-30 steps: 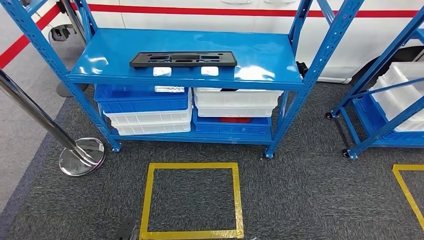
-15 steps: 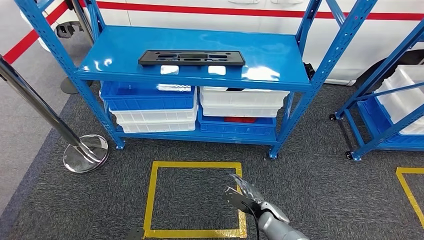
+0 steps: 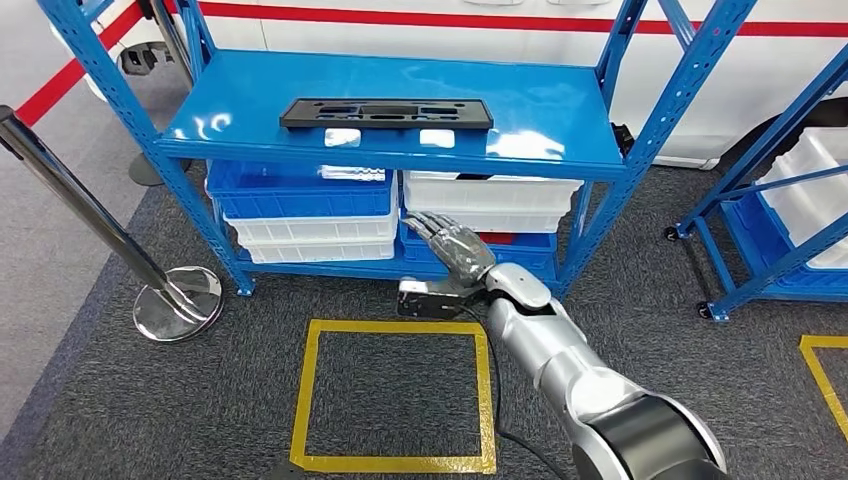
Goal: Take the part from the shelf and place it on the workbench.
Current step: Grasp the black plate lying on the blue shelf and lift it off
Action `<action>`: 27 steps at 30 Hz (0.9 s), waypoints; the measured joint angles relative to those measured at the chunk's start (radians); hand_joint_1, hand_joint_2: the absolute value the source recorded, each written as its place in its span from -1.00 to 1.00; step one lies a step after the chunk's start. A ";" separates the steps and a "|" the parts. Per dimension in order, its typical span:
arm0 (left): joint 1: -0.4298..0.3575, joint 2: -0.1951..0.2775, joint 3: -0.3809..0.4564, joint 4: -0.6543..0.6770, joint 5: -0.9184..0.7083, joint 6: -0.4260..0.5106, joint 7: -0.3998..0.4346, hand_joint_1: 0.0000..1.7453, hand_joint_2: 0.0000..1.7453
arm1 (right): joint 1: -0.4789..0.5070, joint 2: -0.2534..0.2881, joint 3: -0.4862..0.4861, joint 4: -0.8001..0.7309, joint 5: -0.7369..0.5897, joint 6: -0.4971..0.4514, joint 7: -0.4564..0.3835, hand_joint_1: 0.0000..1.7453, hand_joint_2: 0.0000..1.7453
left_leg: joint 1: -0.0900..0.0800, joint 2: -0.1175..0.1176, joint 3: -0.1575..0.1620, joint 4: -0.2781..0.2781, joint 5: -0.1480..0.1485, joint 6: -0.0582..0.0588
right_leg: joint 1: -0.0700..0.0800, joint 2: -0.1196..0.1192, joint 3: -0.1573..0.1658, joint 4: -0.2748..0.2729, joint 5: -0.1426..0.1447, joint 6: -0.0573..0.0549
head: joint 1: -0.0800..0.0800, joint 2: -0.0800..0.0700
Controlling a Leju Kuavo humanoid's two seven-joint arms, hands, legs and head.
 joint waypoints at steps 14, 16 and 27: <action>-0.009 -0.002 0.053 0.033 -0.075 0.018 0.007 -1.00 -1.00 | -0.178 -0.004 0.189 -0.137 0.065 -0.027 0.030 -1.00 -1.00 | 0.007 0.007 -0.084 0.166 -0.055 -0.019 | -0.007 -0.004 0.004 -0.003 0.000 -0.004 | 0.000 0.000; -0.016 -0.003 0.068 0.042 -0.095 0.025 0.008 -1.00 -1.00 | -0.224 -0.013 0.254 -0.195 0.069 -0.031 0.053 -1.00 -1.00 | 0.008 0.008 -0.021 0.020 0.010 -0.002 | -0.007 -0.004 -0.009 0.021 -0.016 0.015 | 0.000 0.000; -0.016 -0.006 0.080 0.049 -0.094 0.031 0.015 -1.00 -1.00 | -0.236 -0.043 0.319 -0.230 0.060 -0.033 0.065 -1.00 -1.00 | 0.000 -0.001 -0.009 0.007 -0.001 0.014 | 0.001 -0.001 -0.042 0.038 0.011 0.007 | 0.000 0.000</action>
